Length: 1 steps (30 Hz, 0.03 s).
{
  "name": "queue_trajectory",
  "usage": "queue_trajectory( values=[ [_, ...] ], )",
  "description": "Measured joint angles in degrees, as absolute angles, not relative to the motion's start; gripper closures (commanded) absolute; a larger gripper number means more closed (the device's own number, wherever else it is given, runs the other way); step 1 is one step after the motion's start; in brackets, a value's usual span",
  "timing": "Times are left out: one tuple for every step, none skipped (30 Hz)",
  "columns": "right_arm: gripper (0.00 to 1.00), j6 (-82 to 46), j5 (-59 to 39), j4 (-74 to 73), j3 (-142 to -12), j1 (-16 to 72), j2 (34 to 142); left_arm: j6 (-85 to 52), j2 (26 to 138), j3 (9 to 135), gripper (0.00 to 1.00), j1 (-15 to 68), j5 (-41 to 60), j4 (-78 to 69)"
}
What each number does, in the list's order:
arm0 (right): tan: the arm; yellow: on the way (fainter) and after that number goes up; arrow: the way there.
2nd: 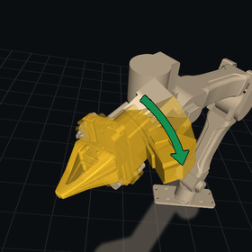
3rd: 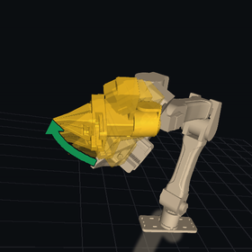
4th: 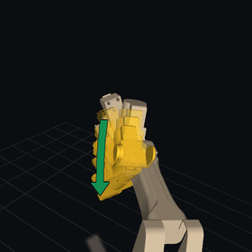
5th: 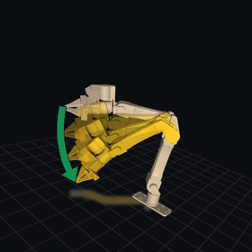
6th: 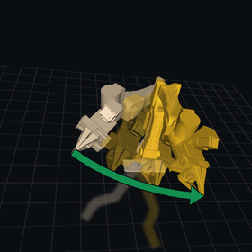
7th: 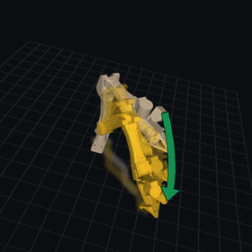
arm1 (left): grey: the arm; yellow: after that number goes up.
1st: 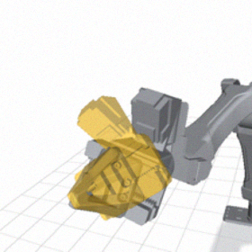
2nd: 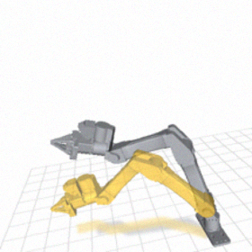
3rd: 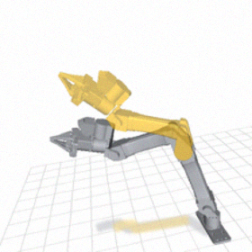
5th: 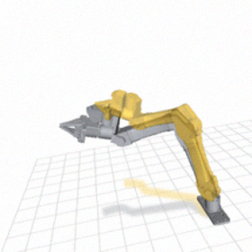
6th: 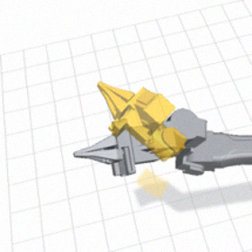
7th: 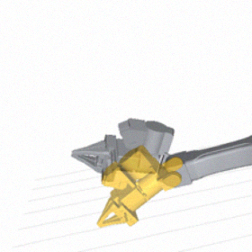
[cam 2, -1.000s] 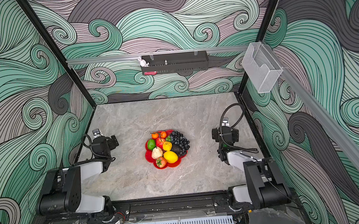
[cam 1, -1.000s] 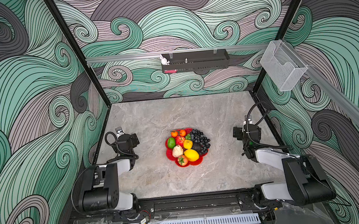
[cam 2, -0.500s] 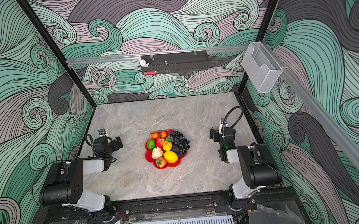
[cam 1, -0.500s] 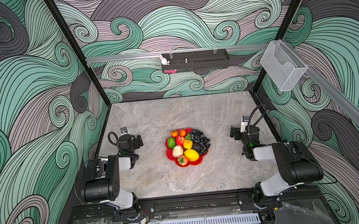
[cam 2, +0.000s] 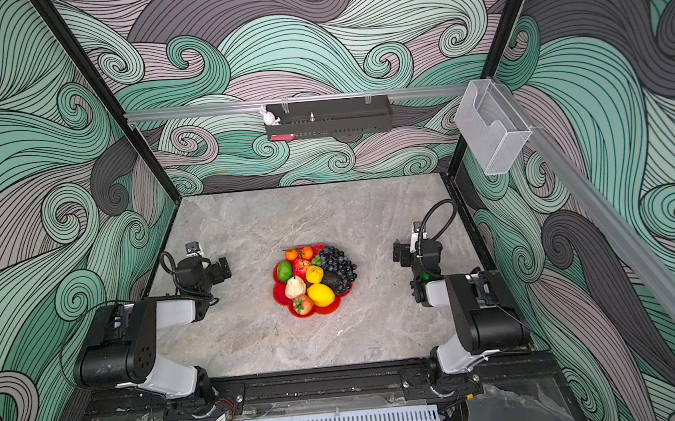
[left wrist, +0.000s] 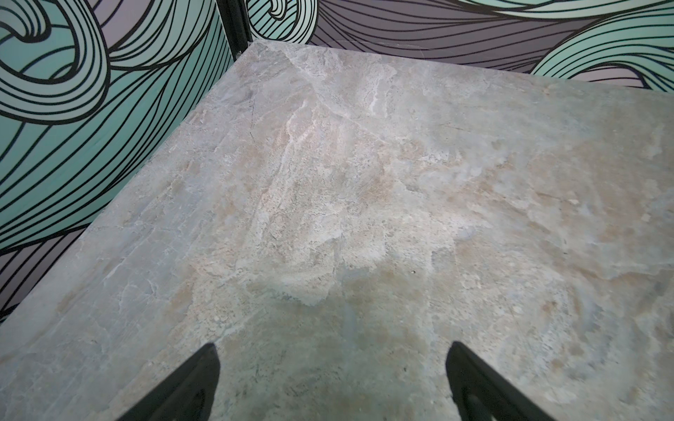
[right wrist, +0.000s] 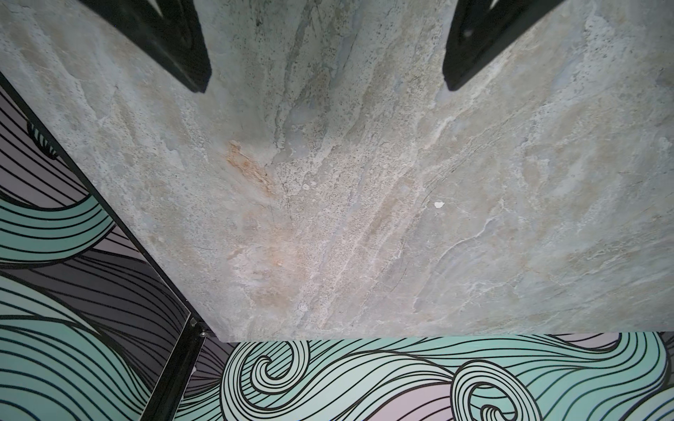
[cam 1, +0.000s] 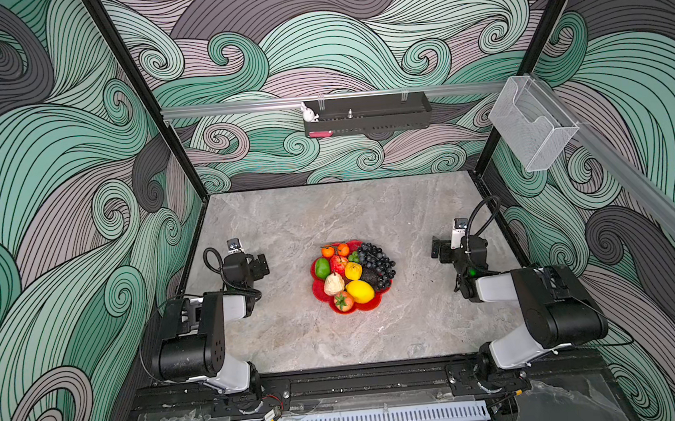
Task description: Place and organize the fake fruits in the fruit bowl
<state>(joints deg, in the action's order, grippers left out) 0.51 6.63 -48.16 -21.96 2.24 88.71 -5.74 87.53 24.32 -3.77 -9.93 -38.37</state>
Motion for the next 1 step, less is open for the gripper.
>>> queue_trajectory(
  values=[
    [0.00,0.5,6.5,-48.1,-22.1,2.2,88.7,-5.7,87.5,24.3,0.01,-3.8,-9.9,-38.4]
  ],
)
